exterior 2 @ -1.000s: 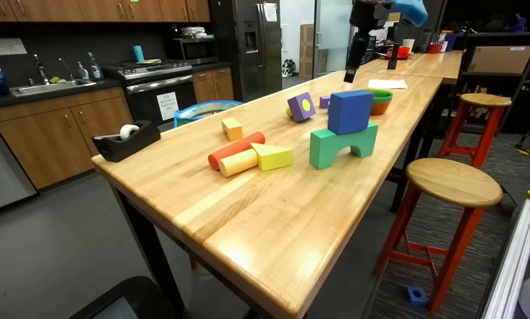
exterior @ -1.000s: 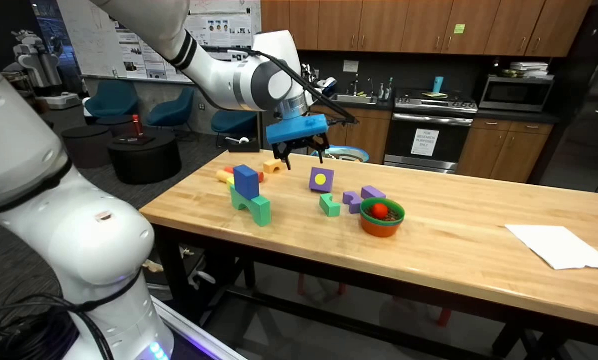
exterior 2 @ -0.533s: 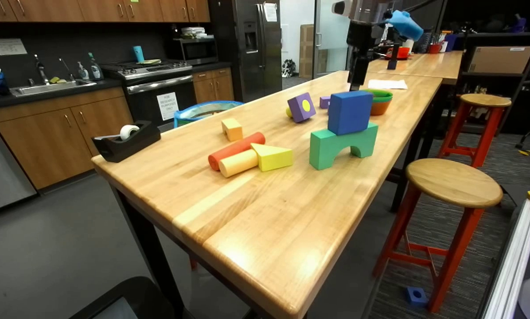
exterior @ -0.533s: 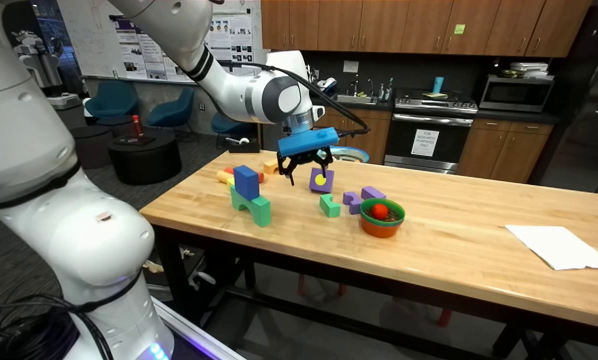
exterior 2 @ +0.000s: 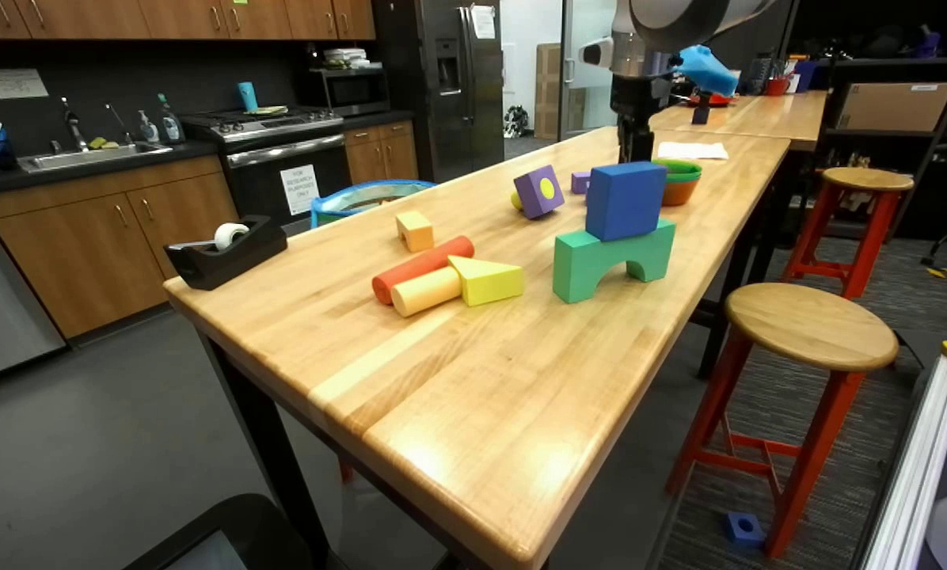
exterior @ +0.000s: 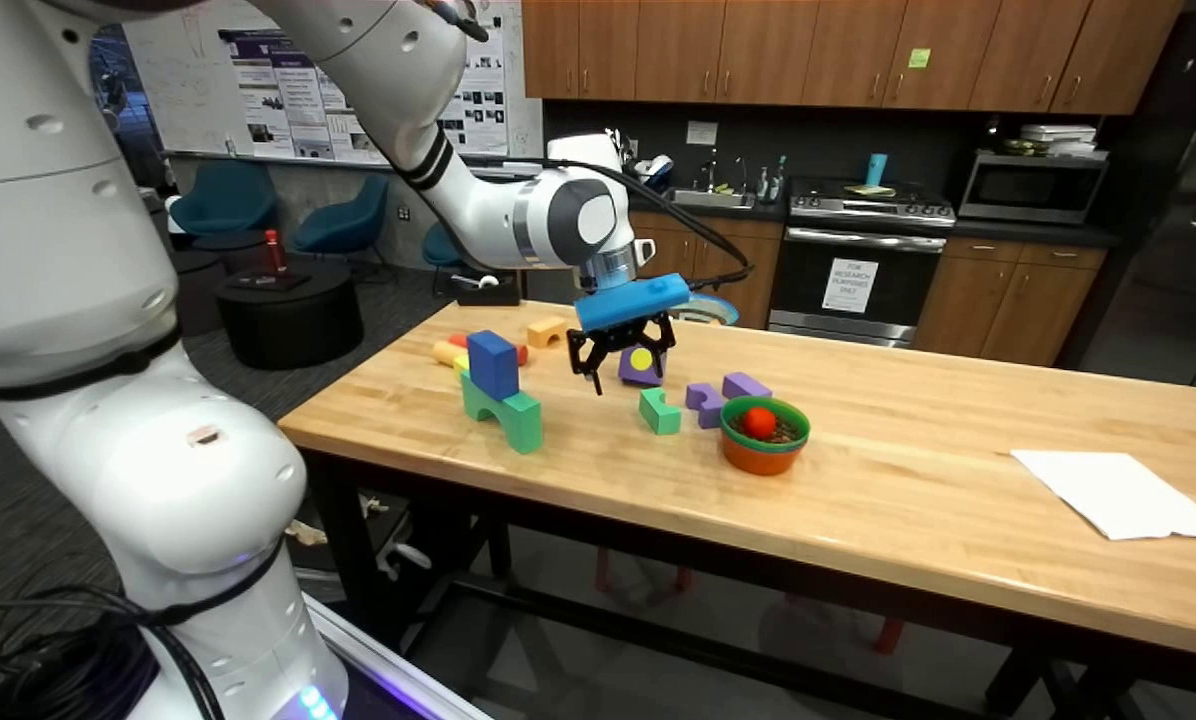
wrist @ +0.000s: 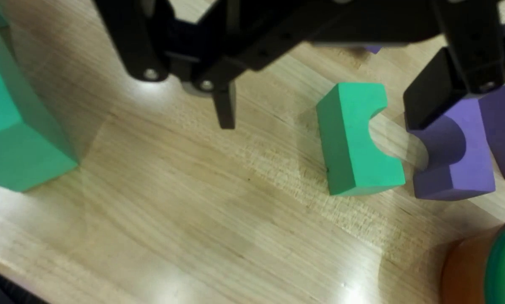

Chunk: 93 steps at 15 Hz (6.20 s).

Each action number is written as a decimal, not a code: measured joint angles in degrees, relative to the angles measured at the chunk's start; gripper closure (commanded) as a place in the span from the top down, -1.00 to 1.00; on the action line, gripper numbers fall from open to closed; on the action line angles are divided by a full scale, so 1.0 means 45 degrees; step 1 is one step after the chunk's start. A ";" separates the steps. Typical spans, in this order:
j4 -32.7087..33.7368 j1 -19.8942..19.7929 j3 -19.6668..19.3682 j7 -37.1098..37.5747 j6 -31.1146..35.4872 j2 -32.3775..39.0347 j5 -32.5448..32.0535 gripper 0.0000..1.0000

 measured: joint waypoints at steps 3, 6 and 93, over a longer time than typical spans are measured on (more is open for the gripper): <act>0.0136 -0.0154 0.0013 -0.0012 0.0012 0.0285 -0.0252 1.00; 0.0238 -0.0213 0.0036 -0.0103 0.0193 0.0565 -0.0306 1.00; -0.4017 0.1656 0.3152 0.4506 -0.1741 -0.8377 -0.5453 -0.88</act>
